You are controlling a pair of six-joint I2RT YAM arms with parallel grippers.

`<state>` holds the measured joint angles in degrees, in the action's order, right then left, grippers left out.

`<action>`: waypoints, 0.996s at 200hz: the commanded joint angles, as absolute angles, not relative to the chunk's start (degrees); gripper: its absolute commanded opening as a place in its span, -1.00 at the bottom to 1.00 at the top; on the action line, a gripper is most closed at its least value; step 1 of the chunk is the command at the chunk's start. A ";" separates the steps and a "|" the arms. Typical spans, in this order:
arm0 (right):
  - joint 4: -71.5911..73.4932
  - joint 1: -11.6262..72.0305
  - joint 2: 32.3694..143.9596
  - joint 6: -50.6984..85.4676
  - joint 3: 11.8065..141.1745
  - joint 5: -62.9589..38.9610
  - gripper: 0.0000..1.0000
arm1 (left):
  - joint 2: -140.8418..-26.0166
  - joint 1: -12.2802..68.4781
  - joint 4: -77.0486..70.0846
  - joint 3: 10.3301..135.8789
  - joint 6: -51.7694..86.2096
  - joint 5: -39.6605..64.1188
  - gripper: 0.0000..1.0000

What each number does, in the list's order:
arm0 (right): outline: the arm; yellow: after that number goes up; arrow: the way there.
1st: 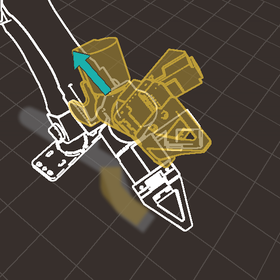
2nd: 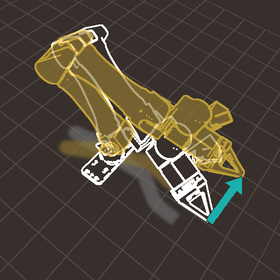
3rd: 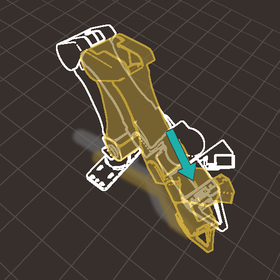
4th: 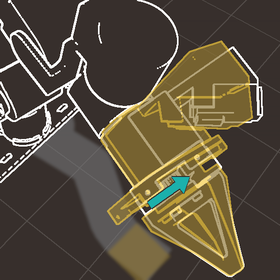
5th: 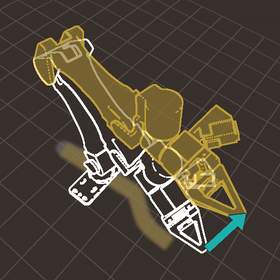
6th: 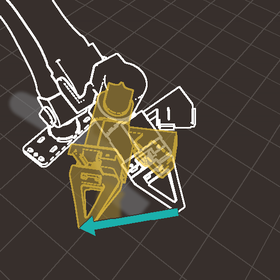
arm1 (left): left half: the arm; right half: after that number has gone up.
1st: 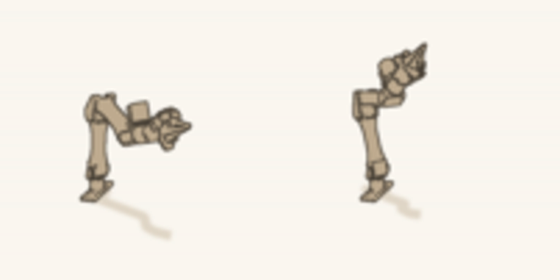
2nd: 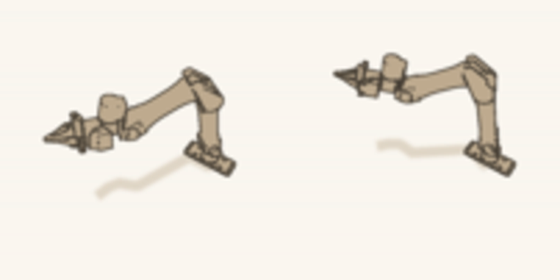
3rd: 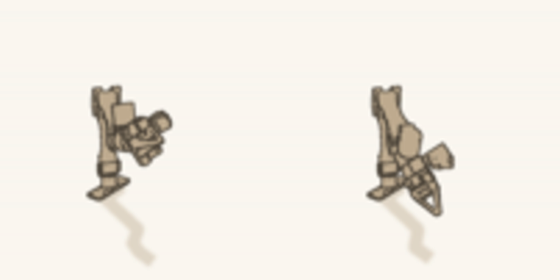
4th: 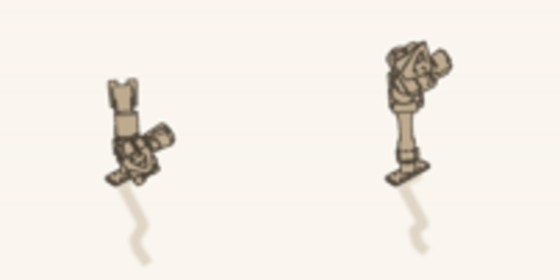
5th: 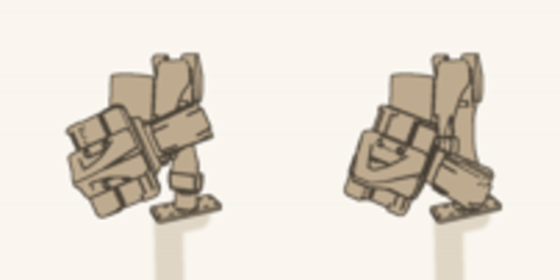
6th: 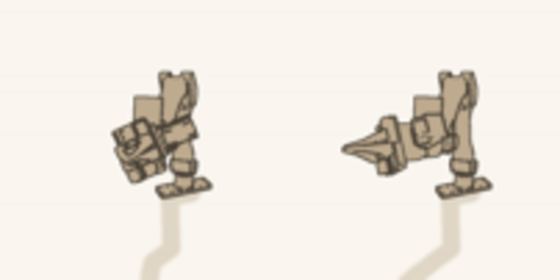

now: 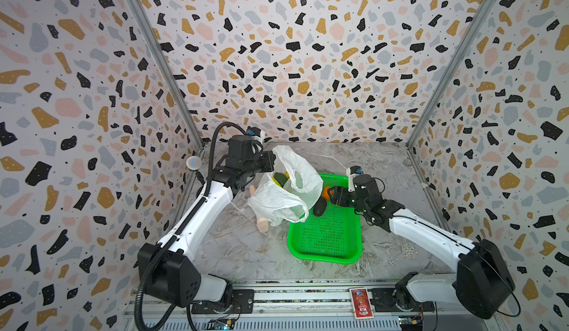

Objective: Place the fruits into the plastic bag
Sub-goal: Pick up the fruit from the bin.

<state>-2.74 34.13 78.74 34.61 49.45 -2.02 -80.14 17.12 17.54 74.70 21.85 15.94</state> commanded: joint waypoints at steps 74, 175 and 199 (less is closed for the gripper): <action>-15.28 36.64 98.72 28.13 65.12 -8.85 0.61 | -80.11 17.49 16.08 75.23 21.09 15.73 -1.00; -15.01 37.72 101.77 27.14 65.86 -6.88 -0.23 | -80.23 17.49 16.52 76.10 20.92 15.64 -1.00; -12.64 37.73 93.11 26.99 64.31 -1.41 -0.25 | -80.38 17.49 16.58 76.15 20.83 15.58 -1.00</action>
<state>-14.20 37.52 102.94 27.75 65.01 -6.79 -80.14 17.12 17.72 74.72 21.65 15.75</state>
